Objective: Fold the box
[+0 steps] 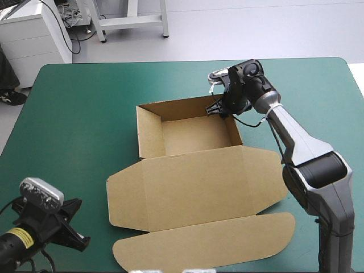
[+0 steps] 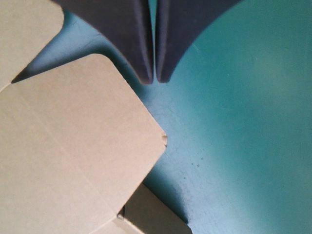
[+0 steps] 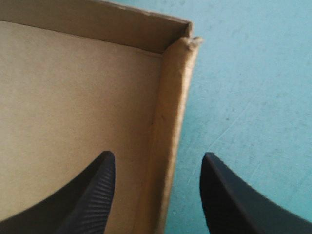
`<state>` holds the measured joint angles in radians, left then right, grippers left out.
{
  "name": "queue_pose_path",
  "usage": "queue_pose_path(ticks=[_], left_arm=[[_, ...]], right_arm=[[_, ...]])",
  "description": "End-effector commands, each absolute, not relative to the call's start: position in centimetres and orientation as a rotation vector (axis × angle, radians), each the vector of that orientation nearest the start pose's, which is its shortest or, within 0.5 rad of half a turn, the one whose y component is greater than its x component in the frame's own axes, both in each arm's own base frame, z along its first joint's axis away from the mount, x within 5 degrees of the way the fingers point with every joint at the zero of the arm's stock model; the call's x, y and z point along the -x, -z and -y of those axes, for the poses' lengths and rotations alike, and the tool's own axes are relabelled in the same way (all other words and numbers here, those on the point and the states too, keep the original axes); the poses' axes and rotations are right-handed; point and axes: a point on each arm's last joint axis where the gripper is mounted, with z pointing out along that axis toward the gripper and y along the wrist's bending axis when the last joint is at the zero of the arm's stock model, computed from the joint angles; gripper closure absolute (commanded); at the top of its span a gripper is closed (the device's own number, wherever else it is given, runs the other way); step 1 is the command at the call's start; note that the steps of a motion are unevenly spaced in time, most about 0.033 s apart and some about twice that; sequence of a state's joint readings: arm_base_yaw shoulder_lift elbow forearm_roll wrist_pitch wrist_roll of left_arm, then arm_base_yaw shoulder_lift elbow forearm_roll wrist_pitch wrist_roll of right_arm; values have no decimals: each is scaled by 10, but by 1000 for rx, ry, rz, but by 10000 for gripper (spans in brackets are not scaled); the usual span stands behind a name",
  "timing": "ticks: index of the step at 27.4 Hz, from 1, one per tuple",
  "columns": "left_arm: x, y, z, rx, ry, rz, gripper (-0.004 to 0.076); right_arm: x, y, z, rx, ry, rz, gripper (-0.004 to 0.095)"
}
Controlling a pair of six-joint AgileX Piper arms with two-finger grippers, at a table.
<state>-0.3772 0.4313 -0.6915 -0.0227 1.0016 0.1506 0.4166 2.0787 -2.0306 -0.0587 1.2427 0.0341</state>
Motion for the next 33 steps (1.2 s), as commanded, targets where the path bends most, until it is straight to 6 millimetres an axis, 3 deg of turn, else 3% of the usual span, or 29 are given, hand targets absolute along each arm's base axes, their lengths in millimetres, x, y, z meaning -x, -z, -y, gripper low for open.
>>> queue_pose_path(ticks=[1, 5, 10, 14, 19, 20, 23, 25, 29, 31, 33], left_arm=[[-48, -316, 22, -522, 195, -2014, 731], [-39, -304, 19, -490, 214, -1942, 731], [-34, -301, 16, -481, 217, -1906, 731], [-34, -301, 16, -481, 215, -1906, 731], [-34, -302, 16, -481, 215, -1904, 731], [-34, -302, 16, -481, 215, -1904, 731], [-34, -302, 16, -479, 220, -1905, 731], [-34, -302, 16, -479, 220, -1905, 731], [-34, -302, 16, -479, 220, -1905, 731], [-34, -302, 16, -479, 220, -1905, 731], [-34, -302, 17, -479, 224, -1905, 731]], right_arm=[[-416, -312, -173, 547, -2, -2681, 413], [-424, -296, -171, 547, 77, -2704, 518], [-430, -294, -162, 553, 243, -2677, 928], [-439, -297, -137, 495, 354, -2664, 928], [-455, -297, -64, 302, 395, -2712, 928], [-459, -297, -24, 196, 421, -2732, 928], [-458, -297, 33, 27, 431, -2758, 929], [-452, -296, 77, -110, 411, -2775, 928], [-437, -294, 141, -353, 346, -2775, 928], [-423, -293, 177, -547, 214, -2747, 928], [-413, -293, 198, -650, 131, -2719, 928]])
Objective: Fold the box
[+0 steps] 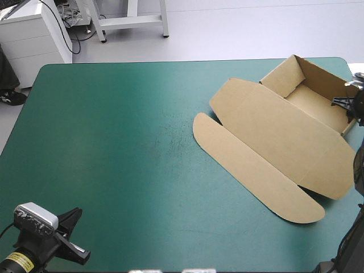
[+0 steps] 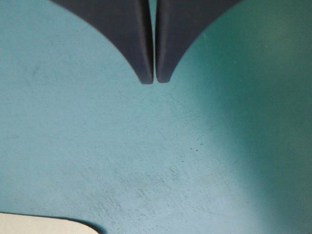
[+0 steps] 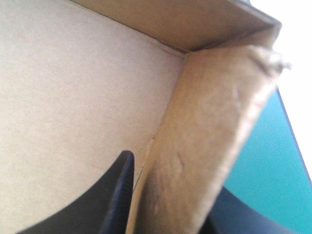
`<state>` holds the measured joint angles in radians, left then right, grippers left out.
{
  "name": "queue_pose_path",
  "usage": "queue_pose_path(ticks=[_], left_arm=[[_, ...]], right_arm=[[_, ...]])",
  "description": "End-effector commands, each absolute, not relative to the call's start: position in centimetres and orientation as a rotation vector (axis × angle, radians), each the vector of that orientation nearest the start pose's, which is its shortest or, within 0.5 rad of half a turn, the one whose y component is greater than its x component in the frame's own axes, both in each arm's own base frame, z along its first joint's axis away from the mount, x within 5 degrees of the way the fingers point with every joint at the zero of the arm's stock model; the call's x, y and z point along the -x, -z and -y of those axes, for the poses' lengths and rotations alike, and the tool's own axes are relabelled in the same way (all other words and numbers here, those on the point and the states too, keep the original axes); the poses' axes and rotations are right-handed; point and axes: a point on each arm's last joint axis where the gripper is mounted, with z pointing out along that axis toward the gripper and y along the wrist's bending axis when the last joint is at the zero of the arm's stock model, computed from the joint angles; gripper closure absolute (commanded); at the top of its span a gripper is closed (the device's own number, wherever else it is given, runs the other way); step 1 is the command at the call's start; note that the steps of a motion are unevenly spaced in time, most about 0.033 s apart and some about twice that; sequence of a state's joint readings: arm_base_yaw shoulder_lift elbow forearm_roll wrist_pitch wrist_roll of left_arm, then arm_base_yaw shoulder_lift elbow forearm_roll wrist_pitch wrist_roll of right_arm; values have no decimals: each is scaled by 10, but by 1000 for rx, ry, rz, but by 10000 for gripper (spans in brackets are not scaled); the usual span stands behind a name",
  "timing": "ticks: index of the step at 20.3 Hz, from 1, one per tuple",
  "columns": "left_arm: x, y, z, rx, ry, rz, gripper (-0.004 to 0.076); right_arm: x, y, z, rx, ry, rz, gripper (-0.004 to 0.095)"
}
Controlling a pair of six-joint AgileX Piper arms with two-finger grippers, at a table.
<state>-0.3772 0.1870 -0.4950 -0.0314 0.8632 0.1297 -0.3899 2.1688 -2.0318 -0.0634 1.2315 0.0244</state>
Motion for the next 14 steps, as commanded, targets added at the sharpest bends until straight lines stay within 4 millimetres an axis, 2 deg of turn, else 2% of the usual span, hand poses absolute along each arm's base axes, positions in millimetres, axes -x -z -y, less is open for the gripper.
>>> queue_pose_path(ticks=[1, 3, 5, 8, 11, 14], left_arm=[[-34, -302, 17, -479, 224, -1905, 731], [-34, -302, 17, -471, 229, -1907, 731], [-34, -302, 17, -462, 235, -1910, 731], [-34, -302, 17, -460, 237, -1910, 731], [-34, -302, 16, -454, 236, -1912, 731], [-34, -302, 16, -454, 236, -1912, 731]], right_arm=[[-408, -293, 210, -691, 137, -2710, 928], [-398, -293, 228, -758, 162, -2696, 928], [-392, -293, 238, -819, 163, -2678, 928], [-391, -293, 240, -856, 135, -2663, 914], [-396, -293, 232, -753, 12, -2671, 773], [-396, -295, 229, -747, -29, -2659, 575]])
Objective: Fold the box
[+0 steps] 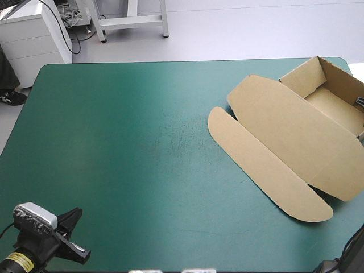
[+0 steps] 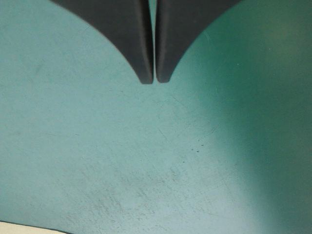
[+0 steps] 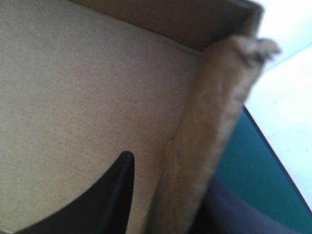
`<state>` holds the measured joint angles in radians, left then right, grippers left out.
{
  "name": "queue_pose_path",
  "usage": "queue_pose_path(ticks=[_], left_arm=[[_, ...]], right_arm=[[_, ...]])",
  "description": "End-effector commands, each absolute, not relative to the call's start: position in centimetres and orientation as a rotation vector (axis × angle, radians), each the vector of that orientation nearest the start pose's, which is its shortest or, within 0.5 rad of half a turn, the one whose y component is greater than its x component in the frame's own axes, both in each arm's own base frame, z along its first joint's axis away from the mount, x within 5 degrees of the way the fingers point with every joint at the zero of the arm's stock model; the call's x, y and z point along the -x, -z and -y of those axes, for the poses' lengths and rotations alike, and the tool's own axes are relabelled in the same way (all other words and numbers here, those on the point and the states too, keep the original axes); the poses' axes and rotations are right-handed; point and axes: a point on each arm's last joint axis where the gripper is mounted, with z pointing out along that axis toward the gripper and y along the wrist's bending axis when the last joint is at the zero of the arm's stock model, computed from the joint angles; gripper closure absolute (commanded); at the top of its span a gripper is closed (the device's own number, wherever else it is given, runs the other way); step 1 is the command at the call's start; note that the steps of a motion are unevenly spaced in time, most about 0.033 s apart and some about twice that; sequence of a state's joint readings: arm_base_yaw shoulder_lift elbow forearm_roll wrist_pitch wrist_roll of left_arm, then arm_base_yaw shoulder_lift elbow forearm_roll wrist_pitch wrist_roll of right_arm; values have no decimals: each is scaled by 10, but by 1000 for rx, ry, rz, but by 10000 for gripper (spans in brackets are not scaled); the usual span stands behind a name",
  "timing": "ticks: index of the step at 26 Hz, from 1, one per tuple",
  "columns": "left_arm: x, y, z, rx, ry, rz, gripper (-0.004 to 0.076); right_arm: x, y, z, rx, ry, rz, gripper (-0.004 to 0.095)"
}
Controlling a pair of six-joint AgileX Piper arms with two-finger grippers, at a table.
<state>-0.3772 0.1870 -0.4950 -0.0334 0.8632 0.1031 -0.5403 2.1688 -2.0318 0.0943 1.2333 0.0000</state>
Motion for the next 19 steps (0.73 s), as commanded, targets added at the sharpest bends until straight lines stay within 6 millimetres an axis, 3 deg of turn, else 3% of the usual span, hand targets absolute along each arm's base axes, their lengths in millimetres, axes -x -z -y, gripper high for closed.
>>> queue_pose_path(ticks=[1, 5, 8, 11, 12, 16, 18, 19], left_arm=[[-34, -302, 16, -454, 236, -1912, 731], [-34, -302, 16, -455, 233, -1911, 731], [-34, -301, 16, -457, 226, -1913, 731], [-34, -301, 16, -457, 226, -1913, 731], [-34, -301, 16, -457, 226, -1914, 731], [-34, -301, 16, -457, 226, -1914, 731], [-34, -301, 16, -457, 226, -1914, 731], [-34, -301, 16, -457, 226, -1914, 731]], right_arm=[[-396, -298, 229, -745, -27, -2655, 533], [-388, -319, 225, -709, 9, -2621, 398], [-380, -338, 220, -682, 34, -2585, 390], [-361, -381, 205, -652, 24, -2484, 390], [-350, -408, 191, -622, -37, -2411, 390], [-325, -459, 155, -510, -226, -2252, 401], [-309, -484, 132, -375, -245, -2191, 436], [-293, -504, 110, -265, -208, -2155, 490]])
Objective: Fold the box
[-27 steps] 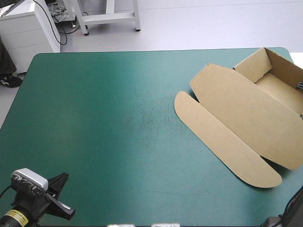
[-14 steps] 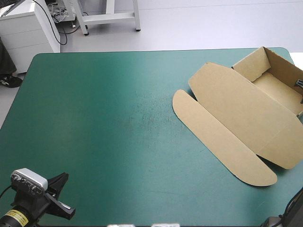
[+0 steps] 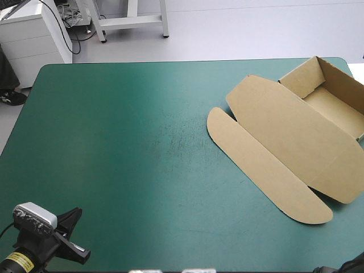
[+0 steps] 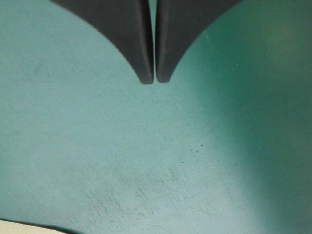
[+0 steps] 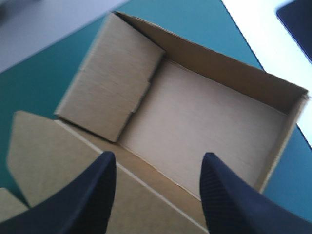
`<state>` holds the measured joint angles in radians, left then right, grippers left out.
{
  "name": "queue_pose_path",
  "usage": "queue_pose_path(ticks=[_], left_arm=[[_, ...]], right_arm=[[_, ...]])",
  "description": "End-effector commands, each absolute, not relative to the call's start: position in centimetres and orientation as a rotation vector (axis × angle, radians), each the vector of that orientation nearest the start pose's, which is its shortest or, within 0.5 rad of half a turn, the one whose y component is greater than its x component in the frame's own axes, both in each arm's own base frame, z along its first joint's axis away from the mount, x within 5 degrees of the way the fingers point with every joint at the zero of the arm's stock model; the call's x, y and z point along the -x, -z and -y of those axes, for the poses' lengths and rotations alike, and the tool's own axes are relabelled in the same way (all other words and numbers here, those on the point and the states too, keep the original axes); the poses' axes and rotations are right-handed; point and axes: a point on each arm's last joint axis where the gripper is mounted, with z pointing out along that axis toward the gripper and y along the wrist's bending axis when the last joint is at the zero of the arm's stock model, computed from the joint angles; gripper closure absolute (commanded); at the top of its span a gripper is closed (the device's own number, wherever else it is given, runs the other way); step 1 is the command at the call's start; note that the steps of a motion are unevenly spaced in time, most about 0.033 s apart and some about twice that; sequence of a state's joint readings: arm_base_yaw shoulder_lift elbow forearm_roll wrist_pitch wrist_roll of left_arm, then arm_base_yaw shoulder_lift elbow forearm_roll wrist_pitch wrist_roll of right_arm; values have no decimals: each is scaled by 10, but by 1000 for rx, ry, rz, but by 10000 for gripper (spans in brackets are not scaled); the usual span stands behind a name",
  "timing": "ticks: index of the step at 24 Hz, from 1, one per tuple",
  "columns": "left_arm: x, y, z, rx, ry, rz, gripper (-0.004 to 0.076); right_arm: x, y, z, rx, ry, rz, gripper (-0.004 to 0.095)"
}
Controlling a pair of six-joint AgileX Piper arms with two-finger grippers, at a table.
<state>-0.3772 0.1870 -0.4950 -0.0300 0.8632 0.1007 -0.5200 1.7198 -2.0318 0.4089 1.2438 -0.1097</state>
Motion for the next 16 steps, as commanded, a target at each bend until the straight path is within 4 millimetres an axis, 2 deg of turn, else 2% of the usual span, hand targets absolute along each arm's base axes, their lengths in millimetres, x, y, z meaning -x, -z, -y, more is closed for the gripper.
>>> queue_pose_path(ticks=[1, 2, 3, 4, 5, 6, 8, 12, 16], left_arm=[[-34, -301, 16, -457, 226, -1913, 731], [-34, -301, 16, -457, 226, -1913, 731], [-34, -301, 16, -457, 226, -1913, 731], [-34, -301, 16, -457, 226, -1913, 731], [-34, -301, 16, -457, 226, -1913, 731], [-34, -301, 16, -457, 226, -1913, 731], [-34, -301, 16, -457, 226, -1913, 731], [-34, -302, 16, -455, 233, -1911, 731], [-33, -302, 18, -448, 262, -1905, 731]], right_arm=[[-282, -516, 93, -183, -165, -2136, 531], [-267, -529, 70, -83, -89, -2117, 605], [-257, -537, 58, -29, -42, -2101, 651], [-237, -550, 36, 54, 21, -2066, 732], [-224, -558, 24, 103, 51, -2037, 780], [-204, -567, 8, 168, 63, -1990, 841], [-176, -573, -12, 268, 20, -1942, 926], [-150, -551, -25, 350, -54, -1986, 913], [-131, -507, -26, 377, -68, -2064, 912]])
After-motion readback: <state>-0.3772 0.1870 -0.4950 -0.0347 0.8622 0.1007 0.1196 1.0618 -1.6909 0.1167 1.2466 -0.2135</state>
